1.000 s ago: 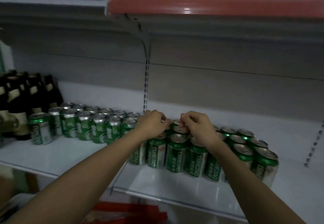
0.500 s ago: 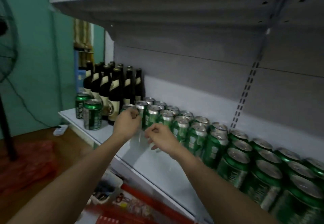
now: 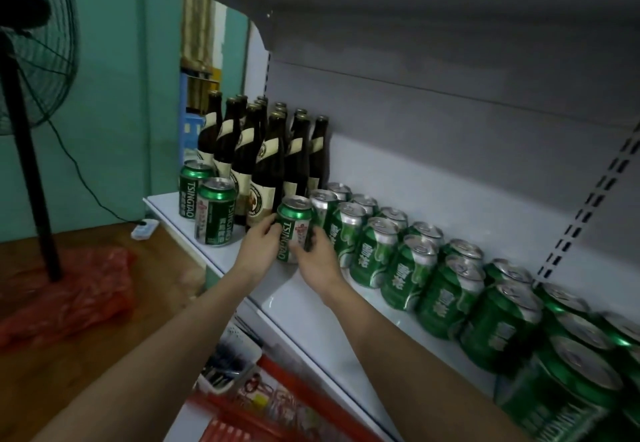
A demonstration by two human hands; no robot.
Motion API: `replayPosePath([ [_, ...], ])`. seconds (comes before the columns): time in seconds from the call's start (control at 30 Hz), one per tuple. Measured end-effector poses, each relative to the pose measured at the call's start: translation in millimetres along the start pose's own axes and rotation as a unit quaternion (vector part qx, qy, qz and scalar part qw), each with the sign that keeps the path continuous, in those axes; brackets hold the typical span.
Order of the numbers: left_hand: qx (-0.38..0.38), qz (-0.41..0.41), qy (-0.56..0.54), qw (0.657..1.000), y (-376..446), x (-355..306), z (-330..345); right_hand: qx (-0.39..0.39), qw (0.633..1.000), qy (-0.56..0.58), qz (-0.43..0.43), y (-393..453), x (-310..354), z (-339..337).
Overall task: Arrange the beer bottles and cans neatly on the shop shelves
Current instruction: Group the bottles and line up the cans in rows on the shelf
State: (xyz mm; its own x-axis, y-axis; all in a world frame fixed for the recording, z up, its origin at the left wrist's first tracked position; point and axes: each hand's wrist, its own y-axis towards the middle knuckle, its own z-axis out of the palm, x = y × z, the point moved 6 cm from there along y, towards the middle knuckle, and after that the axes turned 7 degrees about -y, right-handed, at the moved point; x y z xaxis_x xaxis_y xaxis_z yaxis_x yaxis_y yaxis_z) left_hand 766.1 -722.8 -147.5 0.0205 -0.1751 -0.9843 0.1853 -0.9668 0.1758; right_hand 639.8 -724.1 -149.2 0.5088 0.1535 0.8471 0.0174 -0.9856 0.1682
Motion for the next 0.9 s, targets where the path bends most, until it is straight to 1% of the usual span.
replayPosePath([
  [0.13,0.009,-0.028,-0.055,0.998,-10,-8,4,0.006,0.999,0.043,0.016,-10,-3,-10],
  [0.23,0.015,-0.030,-0.097,0.995,-22,-27,9,0.001,0.998,0.059,0.004,-21,1,-28],
  [0.37,0.036,-0.024,-0.080,0.996,-39,-63,20,-0.028,0.996,0.076,-0.030,-40,18,-63],
  [0.53,0.071,0.002,-0.067,0.995,-64,-117,49,-0.064,0.987,0.141,-0.046,-69,37,-126],
  [0.73,0.164,0.044,-0.051,0.984,-106,-178,116,-0.147,0.975,0.158,-0.060,-118,46,-221],
  [0.9,0.258,0.092,0.000,0.962,-149,-221,188,-0.204,0.964,0.159,-0.059,-164,34,-305],
])
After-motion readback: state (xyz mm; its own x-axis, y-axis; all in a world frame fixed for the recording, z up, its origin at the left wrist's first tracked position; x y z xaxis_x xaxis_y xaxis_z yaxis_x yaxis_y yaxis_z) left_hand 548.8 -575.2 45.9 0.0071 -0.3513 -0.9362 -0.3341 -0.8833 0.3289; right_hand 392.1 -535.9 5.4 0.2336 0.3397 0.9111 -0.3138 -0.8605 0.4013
